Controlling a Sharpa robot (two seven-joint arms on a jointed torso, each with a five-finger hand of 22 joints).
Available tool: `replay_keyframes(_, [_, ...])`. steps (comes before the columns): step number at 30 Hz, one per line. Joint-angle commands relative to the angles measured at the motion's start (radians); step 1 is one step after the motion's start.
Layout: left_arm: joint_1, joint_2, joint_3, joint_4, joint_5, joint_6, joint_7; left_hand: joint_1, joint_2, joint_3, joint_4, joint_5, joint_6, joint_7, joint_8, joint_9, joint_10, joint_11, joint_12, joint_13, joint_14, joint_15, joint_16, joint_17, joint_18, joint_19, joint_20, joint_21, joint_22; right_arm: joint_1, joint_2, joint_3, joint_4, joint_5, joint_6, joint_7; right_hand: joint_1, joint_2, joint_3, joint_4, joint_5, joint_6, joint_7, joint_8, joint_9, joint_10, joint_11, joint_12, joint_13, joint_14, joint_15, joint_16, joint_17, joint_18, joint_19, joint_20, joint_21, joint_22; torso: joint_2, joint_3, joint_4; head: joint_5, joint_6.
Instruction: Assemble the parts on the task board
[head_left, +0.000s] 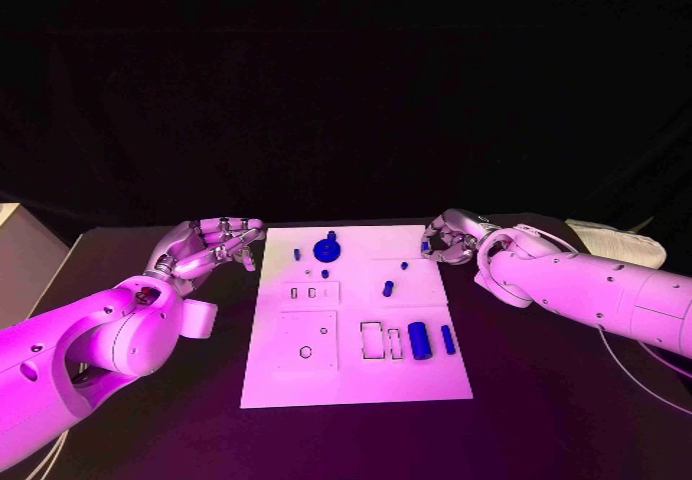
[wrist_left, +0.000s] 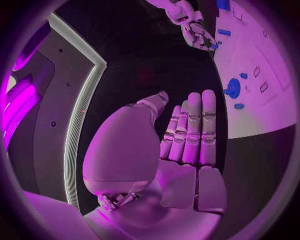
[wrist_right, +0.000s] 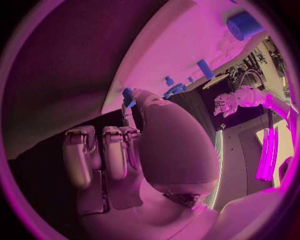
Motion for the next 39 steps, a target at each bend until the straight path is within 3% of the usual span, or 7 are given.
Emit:
replay_keyframes(1, [0.0, 0.001, 0.001, 0.002, -0.004, 0.014, 0.009, 0.009, 0.001, 0.003, -0.003, -0.001, -0.003, 0.003, -0.001, 0.001, 0.001, 0.0, 0.005, 0.001, -0.006, -0.002, 0.004, -0.001, 0.007, -0.009, -0.001, 0.007, 0.002, 0.0, -0.004, 0.0, 0.014, -0.009, -0.074, 0.004, -0.005, 0.008, 0.005, 0.0, 0.004, 0.012, -0.014, 0.004, 0.01, 0.104, -0.008, 0.002, 0.263, 0.104, -0.01, 0.004, 0.263, -0.007, 0.105, -0.007, 0.007, 0.263, 0.0, -0.0002, -0.0006, 0.002, 0.002])
replay_keyframes(9, [0.0, 0.001, 0.001, -0.002, -0.003, 0.013, 0.008, 0.008, 0.0, 0.003, -0.003, -0.001, -0.003, 0.003, -0.001, 0.001, 0.001, 0.0, 0.004, 0.001, -0.006, -0.002, 0.004, -0.001, 0.007, -0.009, -0.001, 0.007, 0.002, 0.03, -0.024, 0.005, 0.093, 0.016, -0.116, -0.031, -0.002, 0.006, 0.015, -0.009, 0.004, 0.011, -0.014, 0.008, 0.012, 0.104, -0.01, 0.002, 0.263, 0.104, -0.007, 0.004, 0.263, -0.007, 0.105, -0.007, 0.007, 0.263, -0.002, -0.002, -0.0026, 0.004, 0.006])
replay_keyframes(13, [0.0, 0.001, 0.001, -0.005, -0.002, 0.013, 0.008, 0.008, 0.0, 0.003, -0.003, -0.001, -0.003, 0.003, -0.001, 0.001, 0.001, 0.0, 0.005, 0.001, -0.006, -0.002, 0.004, -0.001, 0.007, -0.009, -0.001, 0.007, 0.002, 0.051, -0.026, 0.006, 0.158, 0.003, -0.143, -0.09, -0.007, 0.002, 0.018, -0.011, -0.005, 0.012, -0.014, 0.011, 0.014, 0.104, -0.009, 0.002, 0.263, 0.104, -0.004, 0.004, 0.263, -0.007, 0.105, -0.005, 0.007, 0.263, -0.003, -0.0019, -0.0031, 0.004, 0.01])
replay_keyframes(17, [0.0, 0.009, 0.001, -0.008, 0.0, 0.019, 0.009, 0.008, 0.0, 0.004, -0.002, -0.001, -0.002, 0.0, 0.0, 0.002, 0.004, -0.001, 0.006, 0.001, -0.006, -0.002, 0.004, -0.002, 0.007, -0.01, -0.001, 0.008, 0.002, 0.058, -0.007, 0.006, 0.225, -0.024, -0.169, -0.17, -0.007, 0.003, 0.02, -0.012, -0.007, 0.013, -0.014, 0.013, 0.015, 0.104, -0.01, 0.002, 0.263, 0.104, -0.004, 0.004, 0.263, -0.007, 0.105, -0.005, 0.007, 0.263, -0.008, -0.0056, -0.002, 0.011, 0.009])
replay_keyframes(20, [0.0, 0.013, 0.001, -0.012, 0.001, 0.02, 0.008, 0.008, 0.0, 0.004, -0.002, -0.001, -0.002, 0.0, 0.0, 0.002, 0.004, -0.001, 0.006, 0.001, -0.006, -0.002, 0.004, -0.002, 0.007, -0.01, -0.001, 0.008, 0.002, 0.055, 0.016, 0.005, 0.257, -0.04, -0.18, -0.22, -0.008, 0.003, 0.021, -0.013, -0.008, 0.014, -0.014, 0.015, 0.016, 0.104, -0.01, 0.002, 0.263, 0.104, -0.003, 0.004, 0.263, -0.007, 0.105, -0.005, 0.007, 0.263, -0.011, -0.0072, -0.0034, 0.021, 0.006])
replay_keyframes(33, [0.001, 0.028, 0.0, -0.026, 0.001, 0.025, 0.002, 0.008, 0.0, 0.004, -0.002, -0.001, -0.001, -0.002, 0.001, 0.002, 0.005, -0.002, 0.006, 0.001, -0.007, -0.002, 0.004, -0.002, 0.007, -0.01, -0.001, 0.008, 0.002, 0.024, 0.118, -0.01, 0.344, -0.114, -0.194, -0.41, -0.039, -0.005, 0.025, -0.008, -0.011, 0.024, -0.021, 0.036, 0.027, 0.104, -0.015, 0.002, 0.263, 0.104, -0.004, 0.004, 0.263, -0.007, 0.105, -0.003, 0.007, 0.263, -0.025, -0.0187, -0.007, 0.032, -0.005])
replay_keyframes(39, [0.001, 0.029, 0.0, -0.027, 0.001, 0.027, -0.004, 0.005, -0.002, 0.002, 0.0, -0.001, -0.001, -0.002, 0.001, 0.002, 0.005, -0.003, 0.006, 0.001, -0.008, -0.003, 0.004, -0.002, 0.007, -0.011, -0.001, 0.009, 0.002, -0.001, 0.159, -0.016, 0.357, -0.176, -0.201, -0.464, -0.045, -0.01, 0.024, -0.008, -0.01, 0.024, -0.022, 0.039, 0.028, 0.104, -0.016, 0.002, 0.263, 0.104, -0.005, 0.004, 0.263, -0.007, 0.105, -0.004, 0.007, 0.263, -0.027, -0.0197, -0.004, 0.035, -0.009])
